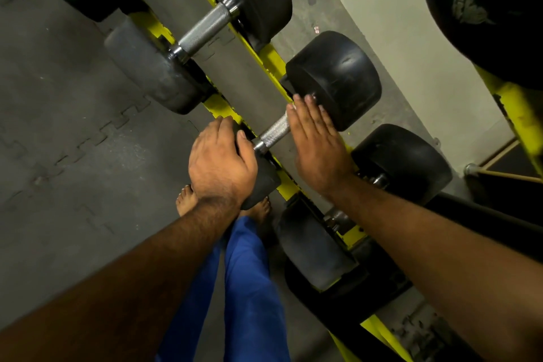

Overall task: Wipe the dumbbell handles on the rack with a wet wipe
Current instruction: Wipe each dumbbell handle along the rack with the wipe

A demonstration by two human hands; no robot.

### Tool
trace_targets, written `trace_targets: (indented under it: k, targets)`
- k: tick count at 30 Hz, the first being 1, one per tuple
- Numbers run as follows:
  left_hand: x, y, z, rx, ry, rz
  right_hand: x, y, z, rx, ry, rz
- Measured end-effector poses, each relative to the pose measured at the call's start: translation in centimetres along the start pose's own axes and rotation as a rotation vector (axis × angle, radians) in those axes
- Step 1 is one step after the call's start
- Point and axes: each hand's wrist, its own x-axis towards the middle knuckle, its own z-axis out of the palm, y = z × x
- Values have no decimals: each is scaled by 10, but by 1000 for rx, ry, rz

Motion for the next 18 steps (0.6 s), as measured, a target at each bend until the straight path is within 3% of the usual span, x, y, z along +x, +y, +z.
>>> trace_targets:
  k: [6,8,11,16,18]
  targets:
    - [0,1,0,-3,0,2,-20,-18,15,63,-5,-362]
    - [-1,1,1,-2,4,2,-14,-5,16,-30,40,-287]
    - [-1,0,1,4,8,-6,-13,-10,18,20,111,-68]
    - [0,1,1,-7,1,-1,-20,-17,25,87,53,-414]
    - [-1,1,0,-8,11,11,-15,-1,24,-12,85,-332]
